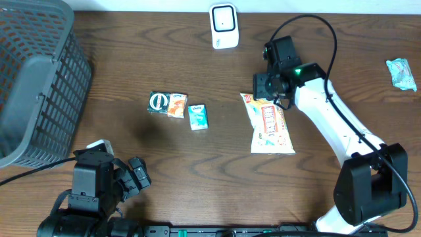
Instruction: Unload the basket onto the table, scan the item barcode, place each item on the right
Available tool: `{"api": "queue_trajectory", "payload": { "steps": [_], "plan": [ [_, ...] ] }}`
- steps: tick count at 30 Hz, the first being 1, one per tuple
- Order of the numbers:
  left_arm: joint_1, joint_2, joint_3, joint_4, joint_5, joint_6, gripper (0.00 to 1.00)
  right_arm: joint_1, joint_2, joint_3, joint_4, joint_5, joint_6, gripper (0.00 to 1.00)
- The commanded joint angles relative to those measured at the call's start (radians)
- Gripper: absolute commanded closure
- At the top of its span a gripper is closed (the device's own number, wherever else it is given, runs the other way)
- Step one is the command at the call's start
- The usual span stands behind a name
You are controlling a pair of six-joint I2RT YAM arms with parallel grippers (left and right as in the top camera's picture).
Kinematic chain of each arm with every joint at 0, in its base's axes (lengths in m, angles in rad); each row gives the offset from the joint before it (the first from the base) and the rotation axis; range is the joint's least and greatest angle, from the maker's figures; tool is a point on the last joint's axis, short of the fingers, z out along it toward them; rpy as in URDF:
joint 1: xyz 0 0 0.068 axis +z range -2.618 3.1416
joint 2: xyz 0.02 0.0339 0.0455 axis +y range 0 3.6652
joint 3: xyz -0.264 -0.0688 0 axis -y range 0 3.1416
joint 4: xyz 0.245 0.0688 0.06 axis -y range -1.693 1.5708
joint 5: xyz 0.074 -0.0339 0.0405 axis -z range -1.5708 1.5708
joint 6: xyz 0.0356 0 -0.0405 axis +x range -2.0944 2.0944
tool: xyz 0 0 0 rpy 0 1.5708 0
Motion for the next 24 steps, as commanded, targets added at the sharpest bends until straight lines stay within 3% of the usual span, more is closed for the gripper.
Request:
{"api": "queue_trajectory", "payload": {
  "steps": [1,4,9,12,14,17,24],
  "plan": [
    [0.002,-0.004,-0.002,-0.003,-0.009,0.002,0.02,-0.004,0.021,-0.070,0.030,0.019,-0.018,0.47],
    [0.002,-0.004,-0.002,-0.003,-0.009,0.002,0.02,-0.004,0.042,-0.108,0.049,0.019,-0.018,0.47],
    [0.002,-0.004,-0.002,-0.003,-0.009,0.002,0.02,-0.002,0.079,-0.183,0.132,0.011,-0.056,0.35],
    [0.002,-0.004,-0.002,-0.003,-0.009,0.002,0.02,-0.003,0.101,-0.205,0.145,0.011,-0.056,0.19],
    [0.002,-0.004,-0.002,-0.003,-0.009,0.002,0.02,-0.004,0.112,-0.206,0.145,0.007,-0.055,0.16],
    [0.002,-0.004,-0.002,-0.003,-0.009,0.002,0.02,-0.004,0.109,-0.198,0.145,-0.004,-0.055,0.03],
    [0.002,-0.004,-0.002,-0.003,-0.009,0.002,0.02,-0.004,0.050,0.001,-0.066,-0.019,-0.055,0.01]
  ]
}}
